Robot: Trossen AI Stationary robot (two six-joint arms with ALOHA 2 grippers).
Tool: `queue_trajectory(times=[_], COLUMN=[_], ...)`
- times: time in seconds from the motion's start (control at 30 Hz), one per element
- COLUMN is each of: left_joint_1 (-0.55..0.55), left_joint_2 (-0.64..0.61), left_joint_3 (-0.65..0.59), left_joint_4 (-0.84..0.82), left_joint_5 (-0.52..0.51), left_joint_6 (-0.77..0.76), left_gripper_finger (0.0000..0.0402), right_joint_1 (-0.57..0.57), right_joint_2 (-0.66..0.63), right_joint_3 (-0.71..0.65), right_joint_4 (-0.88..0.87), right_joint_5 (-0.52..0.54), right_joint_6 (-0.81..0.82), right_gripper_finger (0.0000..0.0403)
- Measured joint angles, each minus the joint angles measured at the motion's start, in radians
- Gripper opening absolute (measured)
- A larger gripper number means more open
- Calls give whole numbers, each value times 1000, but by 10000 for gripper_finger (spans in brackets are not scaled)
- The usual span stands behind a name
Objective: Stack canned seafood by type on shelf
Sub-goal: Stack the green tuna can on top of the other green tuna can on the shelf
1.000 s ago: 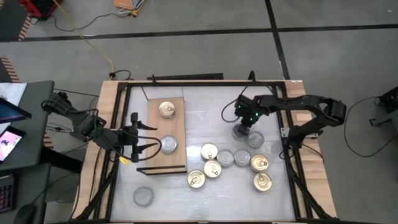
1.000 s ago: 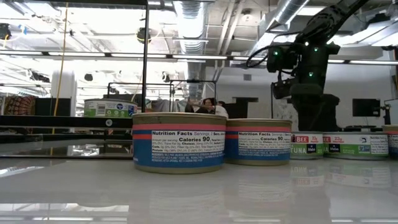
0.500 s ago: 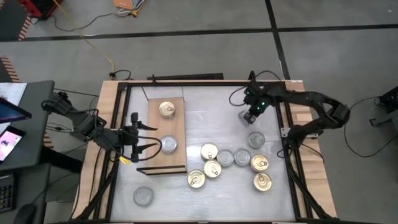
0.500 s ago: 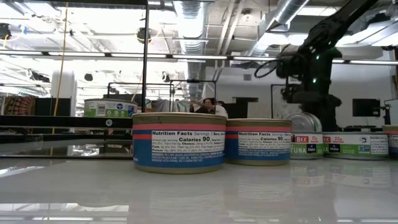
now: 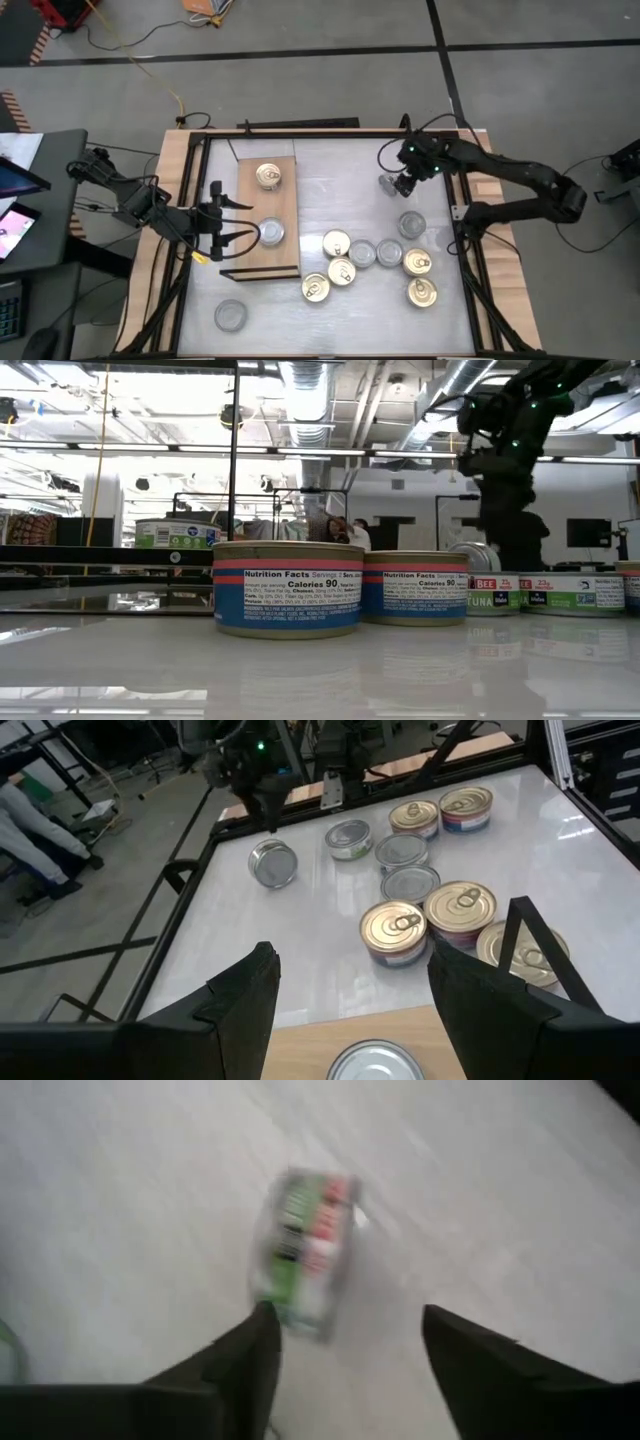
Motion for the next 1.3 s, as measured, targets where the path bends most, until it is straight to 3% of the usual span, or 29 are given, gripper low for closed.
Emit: queue_trajectory(times=[0.17, 0.4, 0.7, 0.93, 1.1, 1.3], left_joint_1=[0, 0, 0, 2, 54, 176], left_joint_2=[0, 0, 0, 1, 56, 167], left_joint_3=[0, 0, 0, -11, -41, -6], left_joint_4=[1, 1, -7, -19, -37, -7], left_joint_5=[0, 0, 0, -14, -31, -1], left_joint_6=[0, -2, -18, -80, -143, -91], left_gripper_finger=[245, 245, 245, 245, 245, 245], right_joint_1=[120, 155, 152, 185, 278, 446], right_joint_2=[50, 197, 324, 317, 259, 180], right_joint_3=[1, 1, 1, 1, 0, 0], right_joint_4=[127, 169, 180, 180, 225, 536], right_joint_5=[144, 327, 272, 272, 276, 309], right_joint_6=[51, 64, 54, 20, -33, -184], right_gripper_finger=[317, 308, 269, 156, 156, 156])
